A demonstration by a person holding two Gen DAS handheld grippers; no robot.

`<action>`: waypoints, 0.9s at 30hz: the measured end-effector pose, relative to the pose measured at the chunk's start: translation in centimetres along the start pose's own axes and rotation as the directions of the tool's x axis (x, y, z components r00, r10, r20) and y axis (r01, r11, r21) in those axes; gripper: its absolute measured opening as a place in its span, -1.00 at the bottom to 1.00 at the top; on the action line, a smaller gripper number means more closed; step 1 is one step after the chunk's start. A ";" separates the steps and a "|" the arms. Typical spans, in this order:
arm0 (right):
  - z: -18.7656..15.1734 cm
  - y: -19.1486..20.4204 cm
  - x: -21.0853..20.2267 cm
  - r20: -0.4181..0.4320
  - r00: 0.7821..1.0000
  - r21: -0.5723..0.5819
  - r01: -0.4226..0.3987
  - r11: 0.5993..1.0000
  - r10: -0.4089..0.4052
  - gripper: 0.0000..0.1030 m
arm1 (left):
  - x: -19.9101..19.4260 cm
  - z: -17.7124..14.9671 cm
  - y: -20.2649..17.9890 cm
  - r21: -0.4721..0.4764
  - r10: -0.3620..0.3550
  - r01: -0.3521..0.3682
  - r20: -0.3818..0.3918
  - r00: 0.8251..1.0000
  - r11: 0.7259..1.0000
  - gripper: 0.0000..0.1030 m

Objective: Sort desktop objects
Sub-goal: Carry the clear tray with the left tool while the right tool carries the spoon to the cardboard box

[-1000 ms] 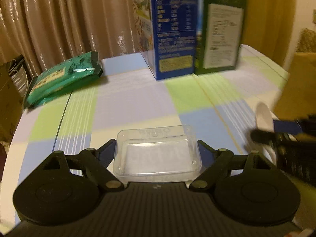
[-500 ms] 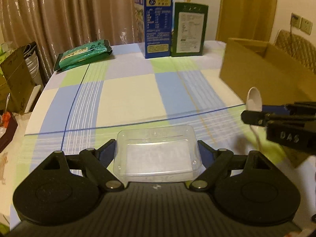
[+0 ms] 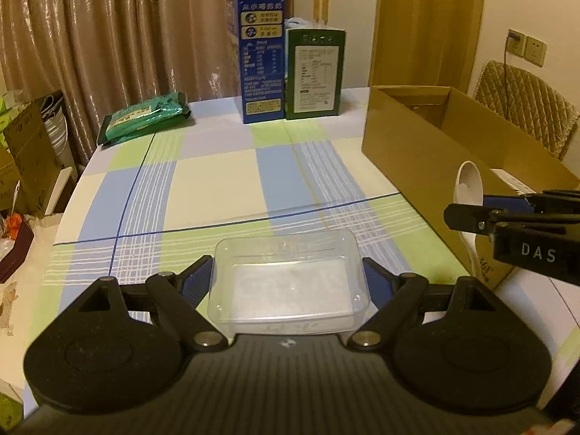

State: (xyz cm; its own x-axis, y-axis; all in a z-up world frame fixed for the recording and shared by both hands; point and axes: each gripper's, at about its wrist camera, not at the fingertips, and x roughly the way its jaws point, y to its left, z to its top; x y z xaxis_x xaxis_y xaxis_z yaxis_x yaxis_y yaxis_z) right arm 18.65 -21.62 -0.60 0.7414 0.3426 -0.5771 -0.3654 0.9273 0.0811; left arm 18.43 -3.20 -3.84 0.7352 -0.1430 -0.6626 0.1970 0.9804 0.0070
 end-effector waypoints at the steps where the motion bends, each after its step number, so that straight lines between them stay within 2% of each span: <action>1: 0.1 -0.2 -0.5 0.004 1.000 0.003 0.002 1.000 -0.002 -0.43 | -0.3 0.0 -0.3 0.006 0.000 0.000 0.001 1.000 1.000 0.61; 15: 0.7 -2.1 -6.4 0.062 0.998 0.040 -0.003 0.999 0.001 -0.43 | -4.0 0.9 -4.0 0.014 -0.021 0.020 0.024 1.000 1.000 0.61; 22: 0.8 -4.4 -9.2 0.091 0.996 0.067 0.021 0.998 -0.027 -0.43 | -5.2 1.6 -5.8 0.022 -0.039 0.038 0.036 0.999 0.999 0.61; 27: 1.1 -6.6 -10.9 0.104 0.993 0.081 0.054 0.995 -0.062 -0.43 | -5.7 2.5 -8.0 0.037 -0.078 0.076 0.044 0.996 0.996 0.60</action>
State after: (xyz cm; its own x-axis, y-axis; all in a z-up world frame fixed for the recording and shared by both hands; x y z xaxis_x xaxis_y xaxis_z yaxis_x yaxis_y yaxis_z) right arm 13.60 -31.31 6.10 0.8173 0.2981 -0.4931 -0.2782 0.9536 0.1153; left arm 14.22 -10.54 1.75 0.7456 -0.2250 -0.6273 0.2766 0.9608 -0.0159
